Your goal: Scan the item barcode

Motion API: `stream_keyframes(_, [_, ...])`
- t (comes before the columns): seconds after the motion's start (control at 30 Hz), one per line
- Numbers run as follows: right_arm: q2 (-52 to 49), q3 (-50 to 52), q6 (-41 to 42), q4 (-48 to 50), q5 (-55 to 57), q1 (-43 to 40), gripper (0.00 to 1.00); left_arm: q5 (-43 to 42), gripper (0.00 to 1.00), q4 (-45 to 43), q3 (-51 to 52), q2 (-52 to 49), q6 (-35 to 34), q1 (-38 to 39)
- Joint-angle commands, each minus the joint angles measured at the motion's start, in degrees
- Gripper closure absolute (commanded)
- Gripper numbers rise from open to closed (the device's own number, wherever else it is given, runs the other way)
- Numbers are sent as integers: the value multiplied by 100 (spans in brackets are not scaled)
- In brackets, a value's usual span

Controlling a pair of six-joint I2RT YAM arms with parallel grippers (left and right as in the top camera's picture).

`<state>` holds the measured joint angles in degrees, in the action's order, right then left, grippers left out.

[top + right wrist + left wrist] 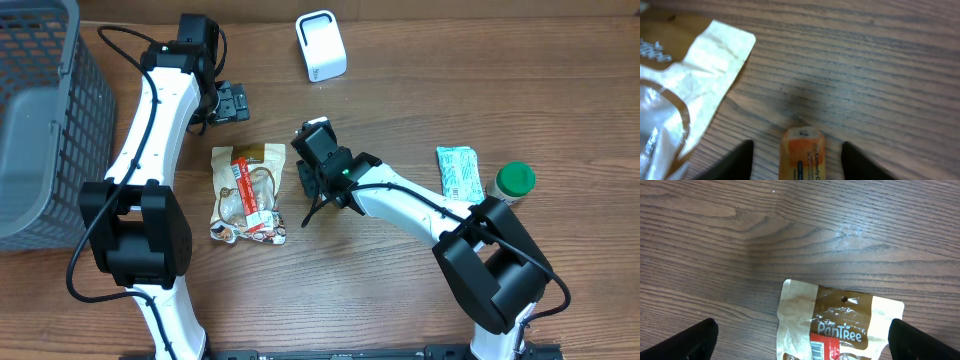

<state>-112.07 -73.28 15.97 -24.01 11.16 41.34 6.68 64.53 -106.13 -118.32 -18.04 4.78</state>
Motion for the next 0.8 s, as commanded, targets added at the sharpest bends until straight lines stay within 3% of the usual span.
stream_keyframes(0.0, [52, -20, 2, 28, 293, 9, 37, -15, 0, -7, -90, 173, -15, 13])
stream_keyframes(0.37, [1167, -251, 319, -496, 291, -234, 29, -15, 0, -7, -90, 173, -17, 13])
stream_keyframes(0.43, [1209, -251, 533, -691, 284, -376, 24, -15, 0, -7, -90, 173, -17, 13])
stream_keyframes(0.6, [1152, -175, 656, -1084, -621, -802, 21, -15, 0, -7, -90, 173, -15, 13])
stream_keyframes(0.77, [1008, 48, 660, -1270, -748, -1062, 37, -15, 0, -7, -90, 173, -17, 13])
